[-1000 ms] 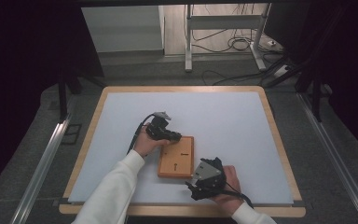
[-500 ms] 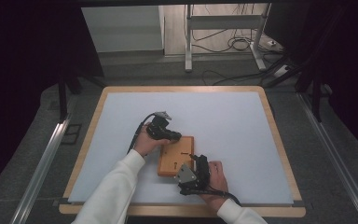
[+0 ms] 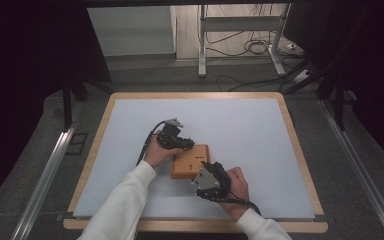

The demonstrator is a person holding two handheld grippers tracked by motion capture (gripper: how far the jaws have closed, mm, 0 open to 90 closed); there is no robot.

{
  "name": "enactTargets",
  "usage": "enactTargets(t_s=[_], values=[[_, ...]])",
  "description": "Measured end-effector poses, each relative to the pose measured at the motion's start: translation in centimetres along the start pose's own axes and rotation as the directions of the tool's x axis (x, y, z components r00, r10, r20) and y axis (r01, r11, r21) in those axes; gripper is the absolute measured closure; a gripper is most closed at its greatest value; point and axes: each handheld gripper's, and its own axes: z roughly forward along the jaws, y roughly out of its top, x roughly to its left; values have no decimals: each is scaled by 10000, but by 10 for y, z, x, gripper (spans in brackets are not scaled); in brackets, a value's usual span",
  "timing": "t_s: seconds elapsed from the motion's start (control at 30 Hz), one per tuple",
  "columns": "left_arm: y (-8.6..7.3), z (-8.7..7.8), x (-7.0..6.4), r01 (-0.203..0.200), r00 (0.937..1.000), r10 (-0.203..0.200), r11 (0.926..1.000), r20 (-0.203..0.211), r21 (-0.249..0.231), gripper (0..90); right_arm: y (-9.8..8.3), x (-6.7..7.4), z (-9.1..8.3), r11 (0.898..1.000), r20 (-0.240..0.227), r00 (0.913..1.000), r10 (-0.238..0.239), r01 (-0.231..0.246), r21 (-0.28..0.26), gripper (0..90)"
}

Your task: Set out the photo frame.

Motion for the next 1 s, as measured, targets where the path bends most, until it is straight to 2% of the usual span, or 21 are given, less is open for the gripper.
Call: enactTargets(t_s=[0.17, 0.2, 0.27, 0.33, 0.4, 0.43, 0.5, 0.53, 0.6, 0.63, 0.67, 0.7, 0.77, 1.0], values=[[0, 0, -1, -85, 9999, 85, 9999, -57, -86, 791, 0, -4, -1, 10000, -27, 10000, -51, 51, 16, 446], [-1, 0, -2, -66, 10000, 65, 9998, -71, -173, 773, 0, -4, -1, 10000, -10, 10000, -66, 66, 1, 450], [-1, -2, -3, -94, 9998, 90, 9996, -162, -252, 677, 1, -5, -2, 10000, 21, 10000, -79, 79, -60, 458], [-2, -6, -4, -120, 9987, 100, 9991, -490, -401, 650, 1, -6, -2, 9999, 8, 10000, -86, 86, -52, 458], [-4, -13, -4, -155, 9968, 111, 9983, -785, -558, 565, 0, -7, -3, 10000, -12, 10000, -79, 79, -17, 458], [-6, -17, -4, -147, 9948, 76, 9975, -1011, -698, 506, 0, -7, -3, 10000, -11, 10000, -99, 99, 9, 459], [-10, -27, -4, -163, 9906, 30, 9952, -1367, -967, 486, 0, -7, -3, 10000, -11, 10000, -92, 92, 10, 458], [-13, -31, -4, -140, 9895, -14, 9943, -1442, -1053, 447, 0, -7, -3, 10000, -12, 10000, -98, 98, 13, 458], [-20, -40, -4, -228, 9862, 43, 9937, -1656, -1096, 442, 0, -7, -3, 9999, -12, 9999, -109, 109, 34, 458], [-28, -47, -5, -360, 9813, 145, 9933, -1918, -1095, 442, 0, -7, -2, 9999, -6, 9999, -116, 116, 39, 459], [-33, -50, -5, -382, 9797, 159, 9934, -1999, -1081, 442, 0, -8, -2, 9999, 1, 9999, -125, 125, 46, 458], [-33, -50, -5, -382, 9797, 159, 9934, -1999, -1081, 438, 0, -8, -2, 9999, 1, 9999, -125, 125, 46, 458], [-43, -58, -5, -374, 9769, 155, 9944, -2132, -993, 423, -1, -8, -2, 9999, 17, 9999, -100, 99, 70, 458], [-60, -65, -9, -472, 9733, 298, 9963, -2276, -712, 384, -1, -8, -1, 9998, 32, 9999, -141, 140, 135, 459]])
